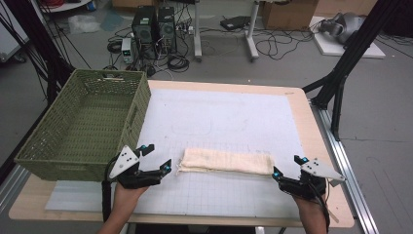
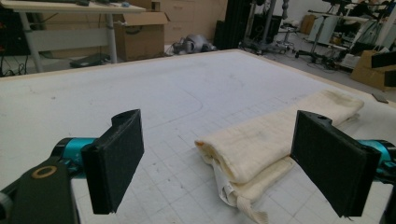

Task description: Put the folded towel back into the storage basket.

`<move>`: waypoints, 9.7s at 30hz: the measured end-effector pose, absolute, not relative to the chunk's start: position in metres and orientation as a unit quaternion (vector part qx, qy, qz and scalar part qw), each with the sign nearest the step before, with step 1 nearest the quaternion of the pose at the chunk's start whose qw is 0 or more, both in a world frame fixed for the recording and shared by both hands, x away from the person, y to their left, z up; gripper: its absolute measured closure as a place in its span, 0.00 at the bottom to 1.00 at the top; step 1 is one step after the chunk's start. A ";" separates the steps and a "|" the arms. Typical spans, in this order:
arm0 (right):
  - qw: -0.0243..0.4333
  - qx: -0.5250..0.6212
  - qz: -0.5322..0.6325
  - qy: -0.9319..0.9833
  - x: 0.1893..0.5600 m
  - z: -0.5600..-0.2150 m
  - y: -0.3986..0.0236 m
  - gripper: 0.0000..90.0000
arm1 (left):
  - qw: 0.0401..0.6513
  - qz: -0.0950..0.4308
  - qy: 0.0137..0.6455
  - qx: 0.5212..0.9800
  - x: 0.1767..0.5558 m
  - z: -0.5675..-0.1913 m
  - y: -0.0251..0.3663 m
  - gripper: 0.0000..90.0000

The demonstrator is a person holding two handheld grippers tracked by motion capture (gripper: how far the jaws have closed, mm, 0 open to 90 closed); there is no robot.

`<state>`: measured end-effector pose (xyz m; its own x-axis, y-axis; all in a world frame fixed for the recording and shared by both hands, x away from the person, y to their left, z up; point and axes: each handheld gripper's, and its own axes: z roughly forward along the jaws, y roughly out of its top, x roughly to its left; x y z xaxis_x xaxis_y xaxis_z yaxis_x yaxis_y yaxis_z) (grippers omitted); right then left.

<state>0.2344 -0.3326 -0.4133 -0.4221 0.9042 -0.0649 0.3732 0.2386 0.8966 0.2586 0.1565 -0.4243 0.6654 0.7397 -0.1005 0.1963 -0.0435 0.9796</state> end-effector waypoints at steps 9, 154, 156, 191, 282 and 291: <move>0.300 0.439 0.434 0.727 0.236 -0.415 -0.336 0.17 | 0.590 0.213 0.339 0.701 0.261 -0.427 0.152 0.21; 0.277 0.473 0.411 0.728 0.247 -0.427 -0.330 0.17 | 0.525 0.087 0.301 0.791 0.300 -0.438 0.102 0.91; 0.273 0.468 0.405 0.737 0.251 -0.429 -0.326 0.17 | 0.526 0.087 0.300 0.791 0.300 -0.439 0.102 0.91; 0.173 0.473 0.388 0.772 0.277 -0.451 -0.296 0.81 | 0.527 0.106 0.291 0.791 0.297 -0.441 0.108 0.90; 0.280 0.291 0.516 0.755 0.369 -0.300 -0.210 0.89 | 0.605 0.260 0.283 0.697 0.258 -0.328 0.190 0.92; 0.281 0.275 0.518 0.760 0.391 -0.285 -0.178 0.89 | 0.596 0.286 0.300 0.688 0.252 -0.324 0.208 0.92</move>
<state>0.3913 -0.1781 -0.2848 -0.6918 0.7081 -0.1417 0.1264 0.3119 0.9417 0.2524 0.2076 -0.3236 0.6567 0.7533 0.0366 0.0719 -0.1108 0.9912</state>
